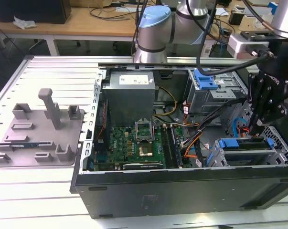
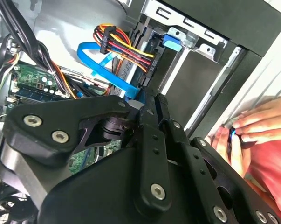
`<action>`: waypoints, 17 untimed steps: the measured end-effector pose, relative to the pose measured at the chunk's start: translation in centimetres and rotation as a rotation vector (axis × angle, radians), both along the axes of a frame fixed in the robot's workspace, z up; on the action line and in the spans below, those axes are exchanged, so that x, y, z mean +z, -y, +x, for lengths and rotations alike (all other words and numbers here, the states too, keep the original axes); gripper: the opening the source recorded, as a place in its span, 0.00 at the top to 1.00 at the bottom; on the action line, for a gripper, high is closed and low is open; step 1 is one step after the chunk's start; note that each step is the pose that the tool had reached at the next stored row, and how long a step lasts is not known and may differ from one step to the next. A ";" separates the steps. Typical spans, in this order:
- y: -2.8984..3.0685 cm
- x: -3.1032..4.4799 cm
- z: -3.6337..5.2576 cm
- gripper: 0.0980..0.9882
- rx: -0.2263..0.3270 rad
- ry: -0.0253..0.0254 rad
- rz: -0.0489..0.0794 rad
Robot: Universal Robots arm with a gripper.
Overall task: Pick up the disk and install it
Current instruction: 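Insert the second disk wire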
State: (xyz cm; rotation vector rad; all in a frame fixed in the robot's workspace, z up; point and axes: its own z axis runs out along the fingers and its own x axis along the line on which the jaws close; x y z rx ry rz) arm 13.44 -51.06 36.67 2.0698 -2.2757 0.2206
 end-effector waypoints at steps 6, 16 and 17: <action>1.02 -0.16 -0.03 0.93 0.000 0.0043 0.058; 1.85 -0.44 -0.06 0.93 0.000 0.0066 0.121; 1.86 -0.45 -0.06 0.93 0.001 0.0065 0.121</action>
